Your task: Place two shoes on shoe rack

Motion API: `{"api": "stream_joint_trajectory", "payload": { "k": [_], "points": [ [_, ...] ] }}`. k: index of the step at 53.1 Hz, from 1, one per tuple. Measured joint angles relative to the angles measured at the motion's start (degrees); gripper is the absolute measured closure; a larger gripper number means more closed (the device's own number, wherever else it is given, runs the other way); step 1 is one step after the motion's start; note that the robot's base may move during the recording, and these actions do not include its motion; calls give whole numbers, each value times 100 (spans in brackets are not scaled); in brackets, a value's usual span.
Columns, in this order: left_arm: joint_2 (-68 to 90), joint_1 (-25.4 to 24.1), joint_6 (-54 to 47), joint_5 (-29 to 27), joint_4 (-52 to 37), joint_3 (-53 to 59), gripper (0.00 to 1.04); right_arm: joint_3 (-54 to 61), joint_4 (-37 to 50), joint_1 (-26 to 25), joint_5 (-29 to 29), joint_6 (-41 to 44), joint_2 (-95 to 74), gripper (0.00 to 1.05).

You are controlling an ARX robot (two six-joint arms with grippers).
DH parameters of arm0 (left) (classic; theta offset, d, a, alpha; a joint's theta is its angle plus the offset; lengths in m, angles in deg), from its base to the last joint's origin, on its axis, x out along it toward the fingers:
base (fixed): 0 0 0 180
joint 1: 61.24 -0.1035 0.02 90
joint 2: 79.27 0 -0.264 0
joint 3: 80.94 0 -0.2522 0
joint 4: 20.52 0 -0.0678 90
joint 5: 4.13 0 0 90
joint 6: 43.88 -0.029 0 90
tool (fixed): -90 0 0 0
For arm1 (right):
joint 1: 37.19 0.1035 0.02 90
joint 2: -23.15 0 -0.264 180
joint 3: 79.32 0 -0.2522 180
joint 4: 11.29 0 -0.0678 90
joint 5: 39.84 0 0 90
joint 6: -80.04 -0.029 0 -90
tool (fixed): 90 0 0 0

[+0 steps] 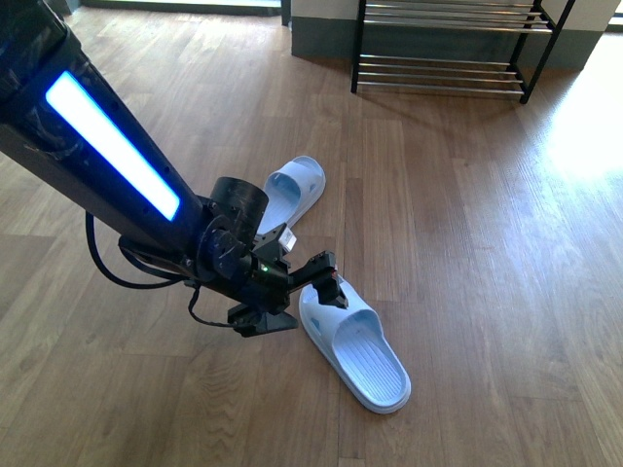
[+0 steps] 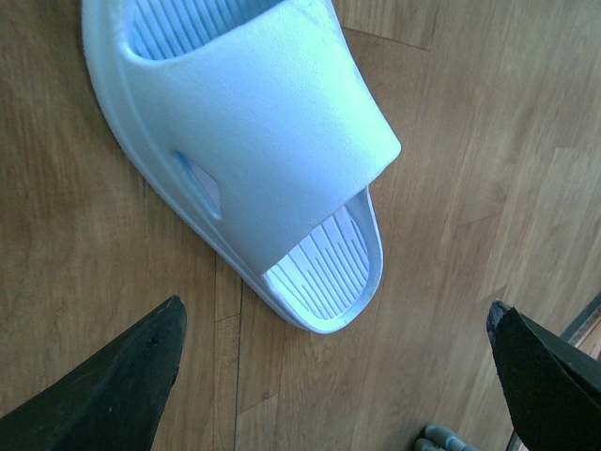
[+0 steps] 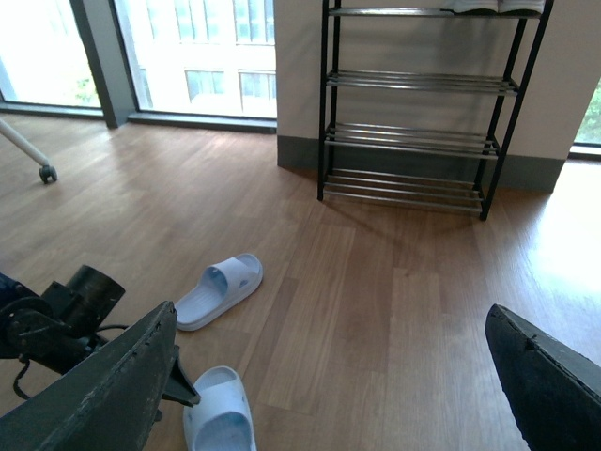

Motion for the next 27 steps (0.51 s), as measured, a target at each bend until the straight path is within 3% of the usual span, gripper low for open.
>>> {"api": "stream_joint_trajectory", "payload": {
  "k": [13,27],
  "points": [
    [776,31,-428,-243,802,-997,9,0,0,0,0,0,0,9],
    [975,28,-765,-356,988,-1462,9,0,0,0,0,0,0,9]
  ]
}}
